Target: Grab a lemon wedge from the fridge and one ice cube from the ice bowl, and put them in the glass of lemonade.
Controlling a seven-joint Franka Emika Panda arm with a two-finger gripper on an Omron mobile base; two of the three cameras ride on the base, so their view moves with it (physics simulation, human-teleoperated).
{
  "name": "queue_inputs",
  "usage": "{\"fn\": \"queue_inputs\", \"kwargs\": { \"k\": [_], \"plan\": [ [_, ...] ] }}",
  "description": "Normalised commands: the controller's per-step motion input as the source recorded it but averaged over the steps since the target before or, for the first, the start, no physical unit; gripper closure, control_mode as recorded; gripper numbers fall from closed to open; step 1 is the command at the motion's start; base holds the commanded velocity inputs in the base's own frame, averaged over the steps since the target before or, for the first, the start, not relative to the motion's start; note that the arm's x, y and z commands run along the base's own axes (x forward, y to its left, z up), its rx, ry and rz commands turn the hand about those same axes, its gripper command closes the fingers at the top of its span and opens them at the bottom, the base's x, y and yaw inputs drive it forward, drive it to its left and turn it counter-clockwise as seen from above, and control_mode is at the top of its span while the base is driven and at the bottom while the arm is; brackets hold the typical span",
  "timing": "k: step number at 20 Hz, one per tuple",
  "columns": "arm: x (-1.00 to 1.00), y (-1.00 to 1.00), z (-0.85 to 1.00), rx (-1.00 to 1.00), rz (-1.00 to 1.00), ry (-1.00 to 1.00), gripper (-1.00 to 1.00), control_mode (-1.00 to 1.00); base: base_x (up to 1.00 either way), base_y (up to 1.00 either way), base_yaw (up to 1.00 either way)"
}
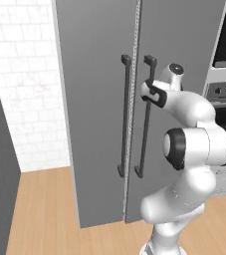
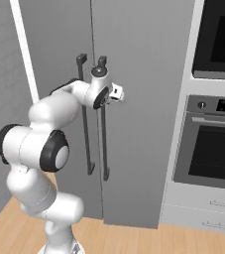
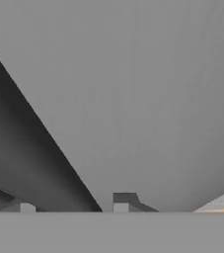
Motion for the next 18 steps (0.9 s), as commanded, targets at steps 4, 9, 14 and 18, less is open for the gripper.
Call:
{"fn": "queue_inputs", "kwargs": {
  "k": [4, 9, 14, 18],
  "plan": [
    [-0.83, -0.86, 0.0, 0.17, -0.11, -0.13, 1.0, -1.0, 0.0, 0.0, 0.0],
    [-1.0, -0.91, 0.05, 0.19, -0.11, -0.16, 1.0, -1.0, 0.0, 0.0, 0.0],
    [-0.97, -0.82, 0.41, 0.21, -0.09, -0.13, 1.0, -1.0, 0.0, 0.0, 0.0],
    [-1.0, -0.73, 0.59, 0.21, -0.08, -0.05, 1.0, -1.0, 0.0, 0.0, 0.0]
  ]
}}
